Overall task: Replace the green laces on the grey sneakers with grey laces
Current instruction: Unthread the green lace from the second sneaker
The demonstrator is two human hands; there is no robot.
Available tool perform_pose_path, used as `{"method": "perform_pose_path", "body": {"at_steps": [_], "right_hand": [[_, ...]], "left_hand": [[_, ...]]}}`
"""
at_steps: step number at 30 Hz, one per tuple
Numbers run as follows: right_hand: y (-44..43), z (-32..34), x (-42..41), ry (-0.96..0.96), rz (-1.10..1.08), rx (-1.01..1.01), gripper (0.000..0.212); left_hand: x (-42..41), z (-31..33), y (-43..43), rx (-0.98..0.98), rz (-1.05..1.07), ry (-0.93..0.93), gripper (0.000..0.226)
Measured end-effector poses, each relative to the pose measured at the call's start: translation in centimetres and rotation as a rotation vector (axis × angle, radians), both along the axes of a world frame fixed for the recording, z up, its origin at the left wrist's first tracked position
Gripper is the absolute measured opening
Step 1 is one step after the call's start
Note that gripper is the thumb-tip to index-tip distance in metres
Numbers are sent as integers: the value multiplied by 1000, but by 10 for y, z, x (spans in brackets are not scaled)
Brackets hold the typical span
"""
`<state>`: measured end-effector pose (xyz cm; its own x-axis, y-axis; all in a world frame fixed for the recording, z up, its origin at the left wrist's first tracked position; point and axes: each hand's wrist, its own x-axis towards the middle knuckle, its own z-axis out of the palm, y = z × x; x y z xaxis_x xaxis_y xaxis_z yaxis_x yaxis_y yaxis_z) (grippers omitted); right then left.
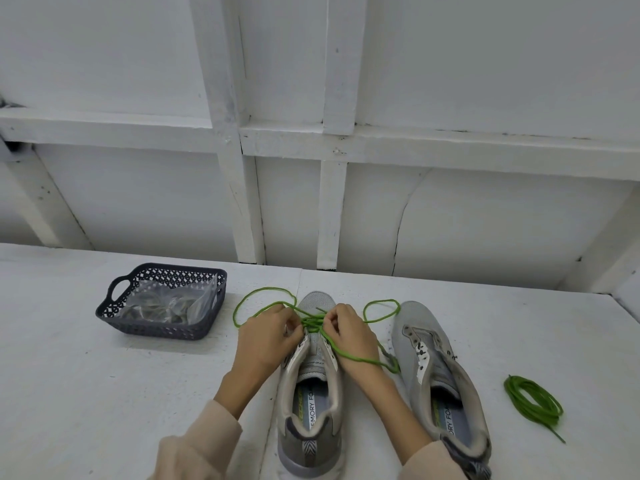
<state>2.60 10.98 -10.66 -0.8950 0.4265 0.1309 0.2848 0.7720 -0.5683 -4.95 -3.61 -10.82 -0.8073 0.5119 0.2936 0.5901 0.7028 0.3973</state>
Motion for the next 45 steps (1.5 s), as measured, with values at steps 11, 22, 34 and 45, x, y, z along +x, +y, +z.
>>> {"method": "perform_pose_path", "body": {"at_steps": [11, 22, 34, 45], "right_hand": [[5, -11, 10, 234, -63, -226, 8], [6, 3, 3, 34, -43, -69, 12], [6, -2, 5, 144, -49, -232, 8], [3, -4, 6, 91, -94, -165, 12]], "left_hand": [[-6, -5, -7, 71, -109, -64, 7], [-5, -11, 1, 12, -100, 149, 33], [-2, -13, -9, 187, -113, -13, 11], [-1, -10, 2, 107, -38, 3, 56]]}}
